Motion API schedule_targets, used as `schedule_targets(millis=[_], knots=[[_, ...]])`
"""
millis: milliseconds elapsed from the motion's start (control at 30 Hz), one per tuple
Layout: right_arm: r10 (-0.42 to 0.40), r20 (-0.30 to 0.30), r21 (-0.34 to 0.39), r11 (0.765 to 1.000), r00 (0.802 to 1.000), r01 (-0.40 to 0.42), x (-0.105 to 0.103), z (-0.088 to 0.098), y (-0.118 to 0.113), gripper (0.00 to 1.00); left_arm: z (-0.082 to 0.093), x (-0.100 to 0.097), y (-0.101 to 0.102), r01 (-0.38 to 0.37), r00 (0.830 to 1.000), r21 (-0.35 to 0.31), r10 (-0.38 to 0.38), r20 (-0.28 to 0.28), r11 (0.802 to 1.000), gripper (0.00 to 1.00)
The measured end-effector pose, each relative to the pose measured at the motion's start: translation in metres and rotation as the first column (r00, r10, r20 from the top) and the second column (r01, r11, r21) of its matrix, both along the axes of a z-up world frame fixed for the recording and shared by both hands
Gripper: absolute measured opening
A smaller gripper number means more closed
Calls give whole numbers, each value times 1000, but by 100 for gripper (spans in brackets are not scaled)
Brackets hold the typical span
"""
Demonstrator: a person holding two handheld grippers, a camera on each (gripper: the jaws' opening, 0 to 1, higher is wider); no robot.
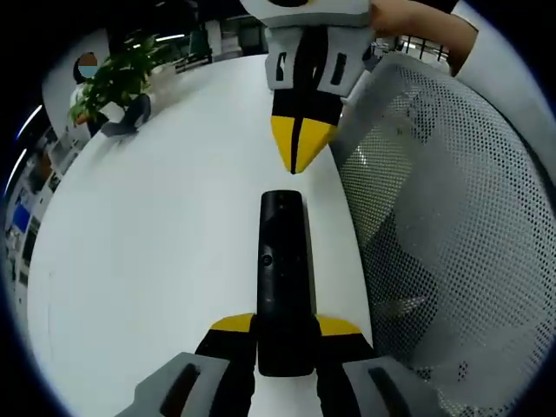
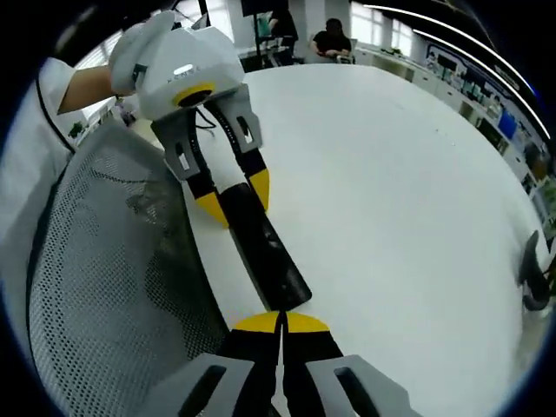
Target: Press the specified remote control buttons in sequence, fully releasing each button before pressing the next.
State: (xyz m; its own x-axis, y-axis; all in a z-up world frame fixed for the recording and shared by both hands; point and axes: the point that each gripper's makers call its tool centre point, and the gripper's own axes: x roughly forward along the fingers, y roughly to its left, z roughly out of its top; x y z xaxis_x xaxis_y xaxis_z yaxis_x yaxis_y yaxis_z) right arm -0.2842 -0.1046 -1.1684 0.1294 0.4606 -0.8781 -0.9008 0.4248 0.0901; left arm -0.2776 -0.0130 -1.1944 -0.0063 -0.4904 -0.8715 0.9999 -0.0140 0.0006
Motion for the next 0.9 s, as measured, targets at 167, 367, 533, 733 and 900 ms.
schedule_targets(millis=[167, 367, 533, 733, 900], knots=[[52, -5, -5, 999, 999, -52, -1, -3, 6, 0, 0, -4, 0, -3, 1000, 8, 3, 0, 1000, 24], [111, 11, -26, 994, 994, -111, 2, -7, 10, 0, 0, -6, 0, -12, 1000, 14, 12, 0, 1000, 24], [157, 10, -55, 986, 987, -157, 1, -13, 12, 0, 0, -6, 0, -16, 1000, 5, 16, -5, 1000, 25], [200, 28, -90, 976, 979, -197, 2, -15, 10, 0, 0, -6, 0, -13, 1000, 7, 13, -2, 1000, 25], [218, 45, -117, 970, 975, -212, 3, -17, 10, 0, 0, -6, 1, -14, 1000, -25, 14, -2, 1000, 24]])
